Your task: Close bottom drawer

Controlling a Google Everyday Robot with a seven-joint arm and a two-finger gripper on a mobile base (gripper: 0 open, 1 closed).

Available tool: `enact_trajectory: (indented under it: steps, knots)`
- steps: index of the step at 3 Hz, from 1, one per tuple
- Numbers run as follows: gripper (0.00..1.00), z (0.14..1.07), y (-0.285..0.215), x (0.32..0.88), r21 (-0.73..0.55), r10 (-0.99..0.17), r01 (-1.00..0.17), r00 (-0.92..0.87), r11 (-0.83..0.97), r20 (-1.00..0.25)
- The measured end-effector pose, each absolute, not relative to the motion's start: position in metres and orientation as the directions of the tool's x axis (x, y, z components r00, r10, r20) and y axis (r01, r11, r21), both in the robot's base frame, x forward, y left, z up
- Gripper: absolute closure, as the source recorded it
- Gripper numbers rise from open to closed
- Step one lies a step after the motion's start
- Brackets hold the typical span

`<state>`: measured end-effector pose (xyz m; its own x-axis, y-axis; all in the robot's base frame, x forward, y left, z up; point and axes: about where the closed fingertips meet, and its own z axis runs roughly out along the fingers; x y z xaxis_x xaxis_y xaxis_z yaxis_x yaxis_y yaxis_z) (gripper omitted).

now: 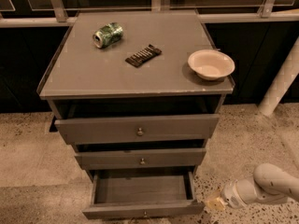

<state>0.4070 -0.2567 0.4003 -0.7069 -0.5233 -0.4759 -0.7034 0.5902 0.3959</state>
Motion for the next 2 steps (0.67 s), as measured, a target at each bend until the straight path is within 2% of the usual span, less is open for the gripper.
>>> enact_trajectory:
  steps: [1, 2]
  knots:
    - [1.00, 0.3519, -0.2525, 0.4153, 0.467, -0.499, -0.678, -0.735, 0.567, -0.460]
    - [1.00, 0.3519, -0.2525, 0.4153, 0.468, -0.499, -0.678, -0.735, 0.567, -0.460]
